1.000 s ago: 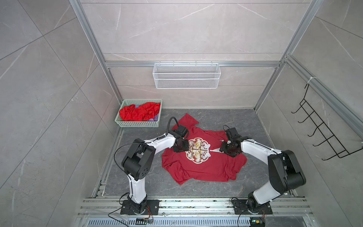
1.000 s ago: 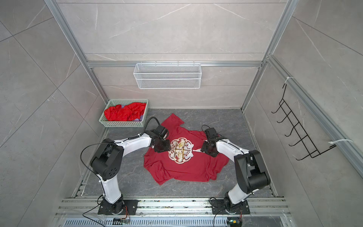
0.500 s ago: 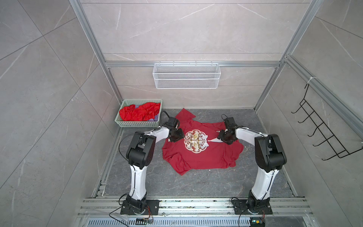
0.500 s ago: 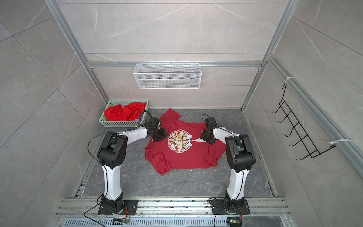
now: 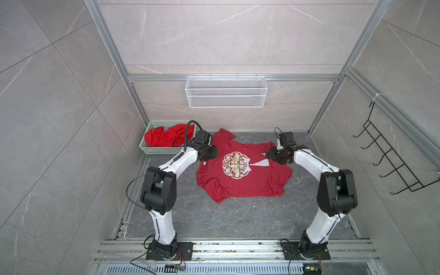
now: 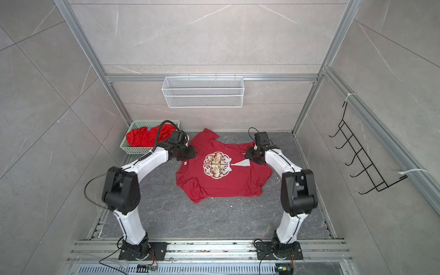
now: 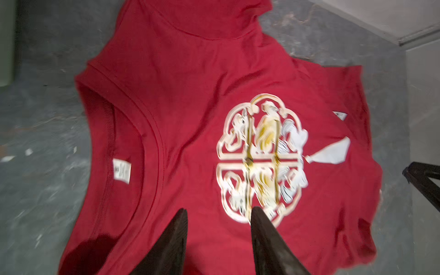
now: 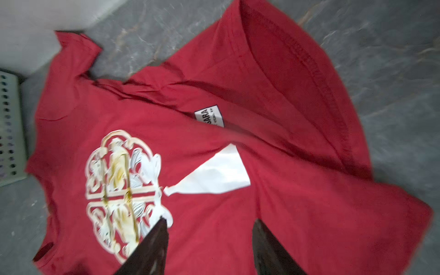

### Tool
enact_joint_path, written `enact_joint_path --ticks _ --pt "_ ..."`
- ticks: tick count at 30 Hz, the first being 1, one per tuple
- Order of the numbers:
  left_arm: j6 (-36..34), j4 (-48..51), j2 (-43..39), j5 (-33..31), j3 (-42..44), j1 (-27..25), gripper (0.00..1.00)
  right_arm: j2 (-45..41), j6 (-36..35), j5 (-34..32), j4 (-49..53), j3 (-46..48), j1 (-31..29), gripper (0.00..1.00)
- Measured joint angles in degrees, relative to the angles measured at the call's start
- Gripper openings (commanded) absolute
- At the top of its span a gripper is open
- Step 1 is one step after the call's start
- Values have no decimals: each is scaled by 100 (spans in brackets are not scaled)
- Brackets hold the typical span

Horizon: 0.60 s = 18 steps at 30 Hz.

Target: Fold and stack the t-shirts

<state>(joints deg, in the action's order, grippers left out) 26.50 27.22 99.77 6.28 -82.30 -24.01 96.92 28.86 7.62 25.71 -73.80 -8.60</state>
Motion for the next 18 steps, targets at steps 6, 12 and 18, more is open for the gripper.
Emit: enact_joint_path --ticks 6,12,18 --pt "74 402 -1657 -514 1504 -859 44 -1620 216 457 -94 1687 0 60" --pt "439 581 -1742 -793 2752 -1888 46 -2396 702 833 -175 3316 -48 63" --pt "610 240 -1357 -1067 3136 -2264 47 -2905 911 942 -212 3580 -114 63"
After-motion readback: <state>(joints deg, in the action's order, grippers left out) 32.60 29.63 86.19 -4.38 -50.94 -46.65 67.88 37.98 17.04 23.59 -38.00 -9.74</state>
